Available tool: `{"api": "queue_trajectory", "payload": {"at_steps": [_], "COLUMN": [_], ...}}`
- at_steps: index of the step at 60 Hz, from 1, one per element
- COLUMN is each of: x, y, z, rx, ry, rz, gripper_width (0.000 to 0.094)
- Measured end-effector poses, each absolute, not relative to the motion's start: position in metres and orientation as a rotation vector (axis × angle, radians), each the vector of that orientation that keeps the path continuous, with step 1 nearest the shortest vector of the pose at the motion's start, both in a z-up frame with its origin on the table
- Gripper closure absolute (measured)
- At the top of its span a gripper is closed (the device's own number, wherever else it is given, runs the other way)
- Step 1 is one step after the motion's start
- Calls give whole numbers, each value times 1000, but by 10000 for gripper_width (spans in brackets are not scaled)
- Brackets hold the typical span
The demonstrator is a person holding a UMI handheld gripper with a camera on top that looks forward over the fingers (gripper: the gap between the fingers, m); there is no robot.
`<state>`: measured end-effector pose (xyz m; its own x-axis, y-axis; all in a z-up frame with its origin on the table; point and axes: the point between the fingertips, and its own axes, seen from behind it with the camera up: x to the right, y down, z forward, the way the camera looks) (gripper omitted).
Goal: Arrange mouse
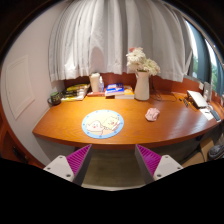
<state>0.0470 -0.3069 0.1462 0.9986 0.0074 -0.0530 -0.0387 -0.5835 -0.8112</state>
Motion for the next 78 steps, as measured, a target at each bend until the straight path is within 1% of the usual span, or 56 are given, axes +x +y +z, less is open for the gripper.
{"api": "queue_trajectory", "payload": {"at_steps": [1,2,5,12,20,33,45,54,66,70,73,78], "x": [65,77,100,153,203,250,274,278,269,269,269,271], "y": [-303,-303,-303,-290,-253,-157,-79,-36,0,8,12,19], "z": [132,103,81,52,32,10,-9,-14,-14,-14,-15,-14], "rx": [-2215,-2215,-2235,-2267,-2284,-2295,-2338,-2354,-2378,-2383,-2386,-2385], "ry": [22,19,39,97,161,170,148,91,51,42,41,39], "rz": [62,43,24,-31,-67,-70,-51,-19,5,7,6,6], "gripper_width": [73,75,73,76,87,88,89,86,89,107,137,244]}}
